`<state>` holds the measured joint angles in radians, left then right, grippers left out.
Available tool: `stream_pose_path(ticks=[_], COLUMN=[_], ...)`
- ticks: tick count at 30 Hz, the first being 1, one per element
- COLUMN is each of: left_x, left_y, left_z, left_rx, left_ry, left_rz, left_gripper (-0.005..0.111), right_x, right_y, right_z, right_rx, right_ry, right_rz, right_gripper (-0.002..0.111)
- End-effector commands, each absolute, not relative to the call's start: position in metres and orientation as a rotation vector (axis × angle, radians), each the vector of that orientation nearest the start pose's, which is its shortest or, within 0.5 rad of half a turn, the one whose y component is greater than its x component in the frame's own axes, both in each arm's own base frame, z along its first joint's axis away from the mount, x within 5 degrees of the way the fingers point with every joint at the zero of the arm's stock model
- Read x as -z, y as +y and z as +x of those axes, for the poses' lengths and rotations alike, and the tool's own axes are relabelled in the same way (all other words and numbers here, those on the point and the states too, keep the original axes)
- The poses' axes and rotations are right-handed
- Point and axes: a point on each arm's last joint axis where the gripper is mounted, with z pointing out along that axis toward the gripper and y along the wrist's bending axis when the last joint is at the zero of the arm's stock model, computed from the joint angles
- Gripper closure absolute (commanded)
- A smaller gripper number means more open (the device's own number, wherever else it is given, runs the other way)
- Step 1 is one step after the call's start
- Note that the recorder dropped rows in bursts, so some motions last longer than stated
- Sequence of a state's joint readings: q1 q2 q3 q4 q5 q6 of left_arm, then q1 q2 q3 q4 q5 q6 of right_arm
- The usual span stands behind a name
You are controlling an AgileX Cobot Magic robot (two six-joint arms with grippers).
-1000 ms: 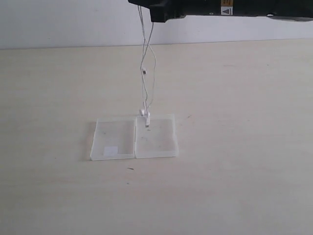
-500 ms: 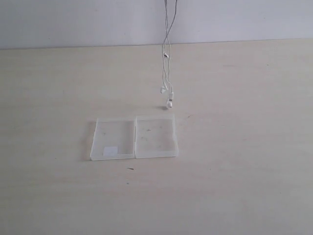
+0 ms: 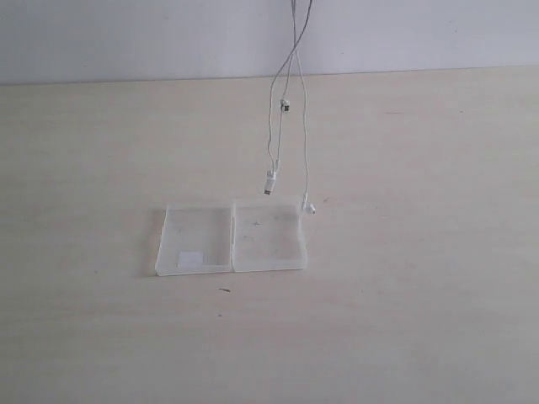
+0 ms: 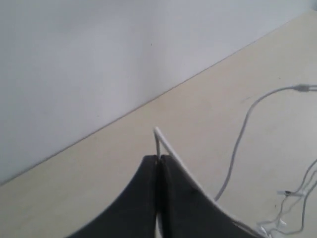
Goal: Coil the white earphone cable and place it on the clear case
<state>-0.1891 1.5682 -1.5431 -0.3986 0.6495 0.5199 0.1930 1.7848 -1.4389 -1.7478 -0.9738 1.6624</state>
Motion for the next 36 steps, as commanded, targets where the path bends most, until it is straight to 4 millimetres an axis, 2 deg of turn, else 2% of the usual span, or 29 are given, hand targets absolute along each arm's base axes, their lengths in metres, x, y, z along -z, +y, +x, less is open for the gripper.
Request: stream_pose_path(ticks=[1,5,11,15,19,24,26,29,33,34,36], left_x=[-0.367,-0.349,-0.335,-0.315,-0.294,-0.29,-0.291,-0.292,-0.293,-0.294,-0.295], left_y=[-0.09,-0.09,-0.089,-0.088,-0.089,-0.098,-0.1,-0.101,-0.102,-0.102,-0.103], left_z=[0.359,0.361,0.358,0.354,0.345,0.332,0.332,0.332,0.333,0.333,0.334], left_rx=[0.292,0.303,0.311,0.319,0.346,0.482,0.514,0.527,0.547,0.557,0.564], left_ry=[2.118,2.153,2.199,2.264,2.379,2.436,2.418,2.416,2.4,2.394,2.388], left_rz=[0.505,0.481,0.481,0.486,0.559,0.687,0.71,0.701,0.67,0.658,0.646], left_gripper=[0.107,0.107,0.107,0.107,0.107,0.104,0.094,0.069,0.023,0.016,0.014], right_x=[-0.327,-0.327,-0.327,-0.327,-0.327,-0.327,-0.327,-0.327,-0.327,-0.327,-0.327], right_y=[0.141,0.14,0.139,0.139,0.138,0.138,0.138,0.138,0.138,0.138,0.138], right_z=[0.372,0.372,0.374,0.376,0.377,0.378,0.378,0.377,0.377,0.377,0.377], right_rx=[-0.958,-0.957,-0.932,-0.911,-0.903,-0.897,-0.901,-0.907,-0.909,-0.909,-0.913], right_ry=[1.732,1.733,1.739,1.744,1.746,1.751,1.755,1.759,1.76,1.761,1.764], right_rz=[-0.925,-0.924,-0.905,-0.889,-0.883,-0.872,-0.867,-0.863,-0.861,-0.86,-0.856], right_gripper=[0.108,0.108,0.108,0.108,0.108,0.108,0.108,0.108,0.108,0.108,0.108])
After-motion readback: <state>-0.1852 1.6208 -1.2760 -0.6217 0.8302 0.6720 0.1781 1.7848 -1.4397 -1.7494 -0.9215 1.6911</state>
